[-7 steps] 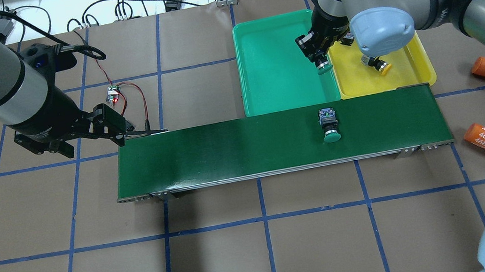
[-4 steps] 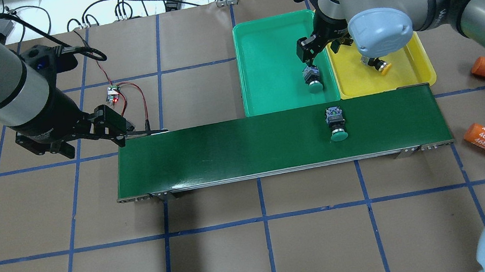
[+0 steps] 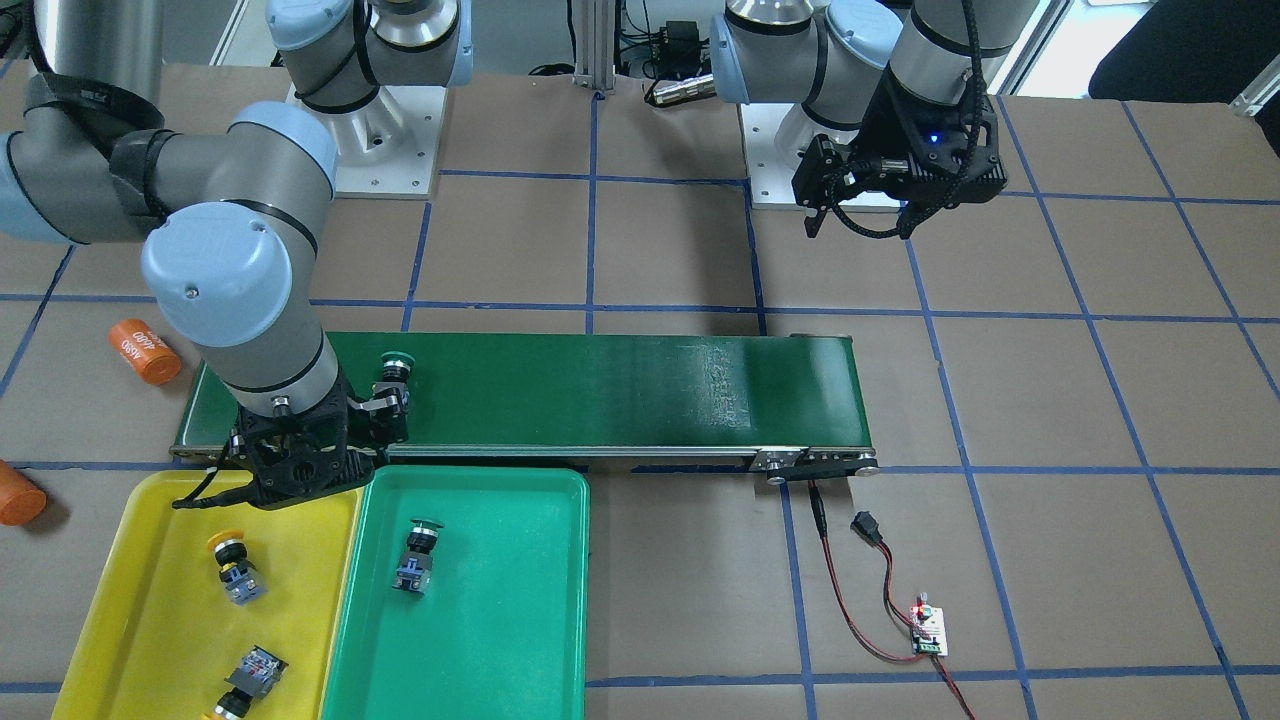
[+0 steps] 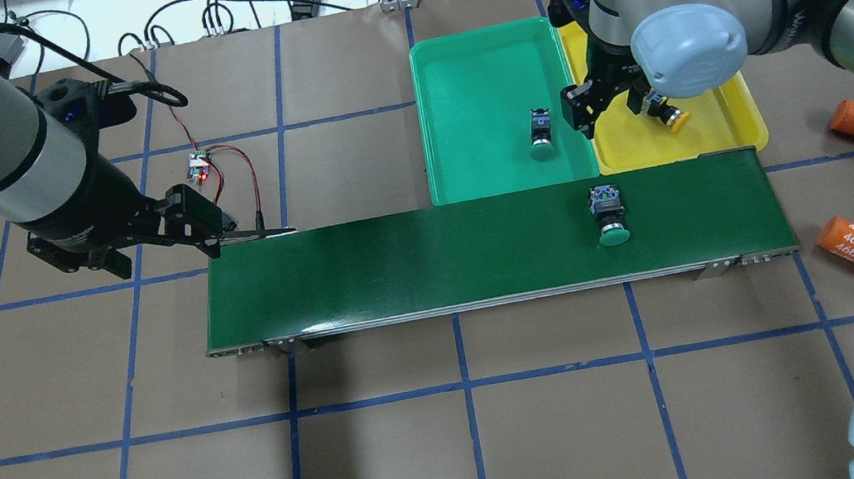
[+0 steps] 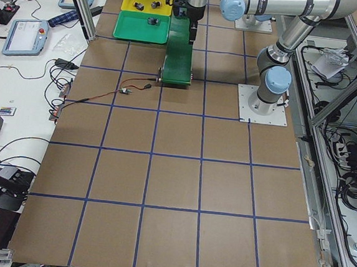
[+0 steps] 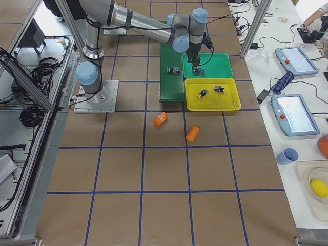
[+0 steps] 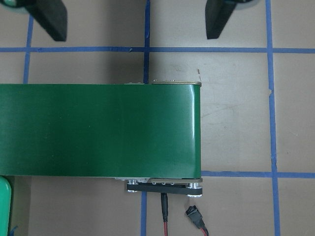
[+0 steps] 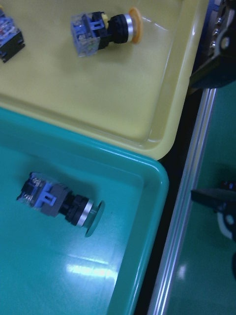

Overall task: Sort buttons by color to trays
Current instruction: 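Return the right gripper to the belt end and grasp the second green button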

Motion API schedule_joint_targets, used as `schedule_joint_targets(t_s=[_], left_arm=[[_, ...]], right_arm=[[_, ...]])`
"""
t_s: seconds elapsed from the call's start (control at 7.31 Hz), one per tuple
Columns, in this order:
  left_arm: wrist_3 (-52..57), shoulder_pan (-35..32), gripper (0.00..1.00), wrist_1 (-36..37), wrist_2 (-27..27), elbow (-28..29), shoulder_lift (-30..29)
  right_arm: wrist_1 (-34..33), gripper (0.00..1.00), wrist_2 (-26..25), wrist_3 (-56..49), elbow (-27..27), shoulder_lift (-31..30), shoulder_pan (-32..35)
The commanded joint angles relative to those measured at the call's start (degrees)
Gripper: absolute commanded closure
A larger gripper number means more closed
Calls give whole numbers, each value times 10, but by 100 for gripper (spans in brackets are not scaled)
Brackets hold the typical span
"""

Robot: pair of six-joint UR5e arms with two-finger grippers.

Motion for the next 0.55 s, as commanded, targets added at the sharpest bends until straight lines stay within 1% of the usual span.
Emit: schedule_joint_targets(t_s=[0.0,0.14,0.41], left_arm=[[-1,1,0,1,0,0,-1],[-1,1,0,1,0,0,-2],[-3,1,0,3,0,0,-1]], right_arm=[[7,24,-1,-6,54,-19,-37],[3,24,2,-17,75,-27,-50],[3,25,12,-15,81,-29,-65]])
